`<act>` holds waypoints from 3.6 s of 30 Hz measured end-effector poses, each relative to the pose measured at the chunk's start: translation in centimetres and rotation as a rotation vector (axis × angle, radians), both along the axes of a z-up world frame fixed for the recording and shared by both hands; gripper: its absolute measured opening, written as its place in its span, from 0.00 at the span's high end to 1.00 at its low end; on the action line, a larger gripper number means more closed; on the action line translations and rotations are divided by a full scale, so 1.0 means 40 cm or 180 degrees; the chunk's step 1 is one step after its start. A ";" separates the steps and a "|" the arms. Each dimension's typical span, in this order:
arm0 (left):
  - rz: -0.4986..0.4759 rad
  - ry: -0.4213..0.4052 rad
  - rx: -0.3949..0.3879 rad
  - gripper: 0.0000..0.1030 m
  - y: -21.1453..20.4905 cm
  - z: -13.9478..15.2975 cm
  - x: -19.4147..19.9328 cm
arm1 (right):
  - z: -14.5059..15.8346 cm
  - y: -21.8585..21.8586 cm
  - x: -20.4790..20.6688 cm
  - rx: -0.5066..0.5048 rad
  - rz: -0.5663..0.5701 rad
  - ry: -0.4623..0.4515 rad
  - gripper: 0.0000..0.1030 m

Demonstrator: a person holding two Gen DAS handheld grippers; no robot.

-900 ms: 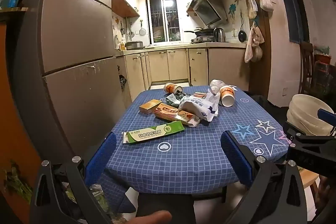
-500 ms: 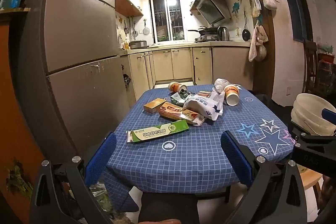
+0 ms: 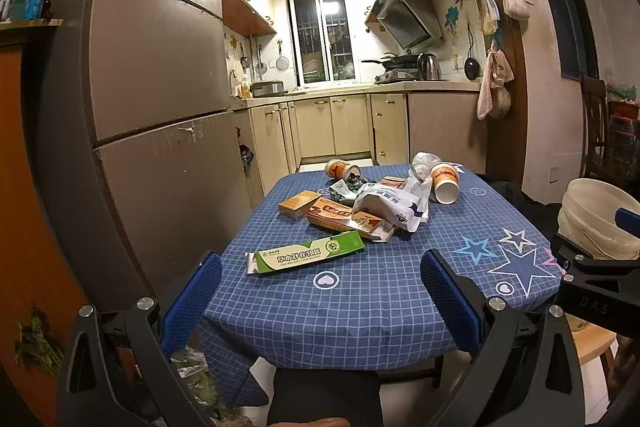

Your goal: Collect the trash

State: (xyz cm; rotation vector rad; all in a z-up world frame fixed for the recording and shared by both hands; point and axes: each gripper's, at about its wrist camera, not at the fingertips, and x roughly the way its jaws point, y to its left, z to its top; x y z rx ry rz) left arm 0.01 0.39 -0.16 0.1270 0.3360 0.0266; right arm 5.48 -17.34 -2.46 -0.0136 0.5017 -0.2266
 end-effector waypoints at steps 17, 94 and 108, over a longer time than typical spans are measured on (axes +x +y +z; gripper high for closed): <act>0.0045 0.0017 -0.0013 0.03 0.011 -0.006 0.003 | -0.009 -0.002 0.003 0.0005 -0.0007 0.0003 0.05; 0.0266 0.0438 0.0063 0.03 0.009 -0.058 0.130 | -0.031 -0.033 0.082 0.0314 0.0079 -0.0056 0.05; 0.0409 0.0922 -0.0099 0.03 0.139 -0.141 0.279 | -0.064 0.003 0.259 0.0704 0.0909 0.0412 0.05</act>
